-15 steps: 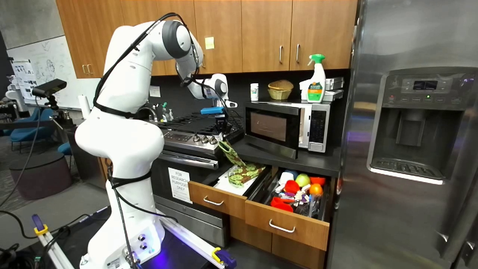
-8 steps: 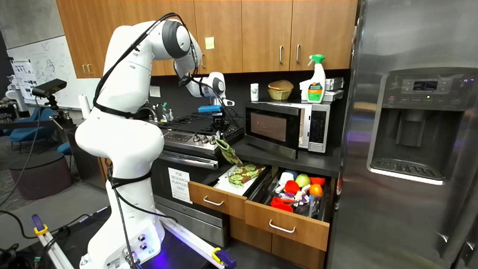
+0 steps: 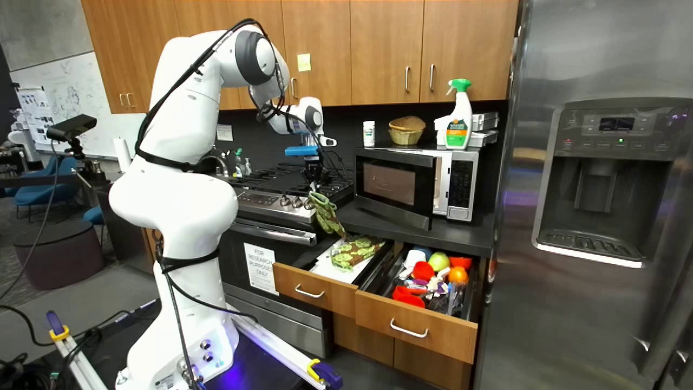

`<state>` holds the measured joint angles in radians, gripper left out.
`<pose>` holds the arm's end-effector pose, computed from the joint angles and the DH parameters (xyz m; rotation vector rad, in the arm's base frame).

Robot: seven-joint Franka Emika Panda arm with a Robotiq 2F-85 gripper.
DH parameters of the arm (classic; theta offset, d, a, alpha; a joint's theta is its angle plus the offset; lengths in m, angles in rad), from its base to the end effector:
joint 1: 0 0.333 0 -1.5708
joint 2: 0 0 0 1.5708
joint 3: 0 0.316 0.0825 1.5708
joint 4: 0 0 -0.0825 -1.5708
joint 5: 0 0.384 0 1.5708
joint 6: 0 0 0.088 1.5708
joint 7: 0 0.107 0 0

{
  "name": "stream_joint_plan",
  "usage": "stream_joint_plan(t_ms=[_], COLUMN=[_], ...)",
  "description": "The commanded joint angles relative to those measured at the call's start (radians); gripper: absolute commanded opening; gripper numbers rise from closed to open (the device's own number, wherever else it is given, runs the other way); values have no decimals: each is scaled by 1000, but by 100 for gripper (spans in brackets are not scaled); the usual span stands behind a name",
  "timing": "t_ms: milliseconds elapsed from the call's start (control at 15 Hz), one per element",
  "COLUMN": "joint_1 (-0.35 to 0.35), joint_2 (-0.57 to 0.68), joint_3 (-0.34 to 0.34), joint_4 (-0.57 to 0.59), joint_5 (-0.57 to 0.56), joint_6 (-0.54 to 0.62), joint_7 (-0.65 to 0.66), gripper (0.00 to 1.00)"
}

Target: Take the oven knits out of the drawer

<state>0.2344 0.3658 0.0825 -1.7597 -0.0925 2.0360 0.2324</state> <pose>0.6092 0.1901 0.3528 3.0607 0.1923 -0.1084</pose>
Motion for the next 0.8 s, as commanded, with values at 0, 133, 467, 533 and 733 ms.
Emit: stream_joint_plan(t_ms=[0, 133, 467, 533, 733], joint_1=[-4, 0, 6, 6, 9], joint_2=[7, 13, 23, 22, 25], joint_3=[16, 20, 22, 21, 21], joint_4=[53, 74, 125, 133, 160], joint_5=[3, 2, -3, -4, -4], joint_6=[-7, -5, -7, -6, -9], joint_7=[-13, -8, -2, -1, 2], gripper=[3, 3, 3, 3, 3])
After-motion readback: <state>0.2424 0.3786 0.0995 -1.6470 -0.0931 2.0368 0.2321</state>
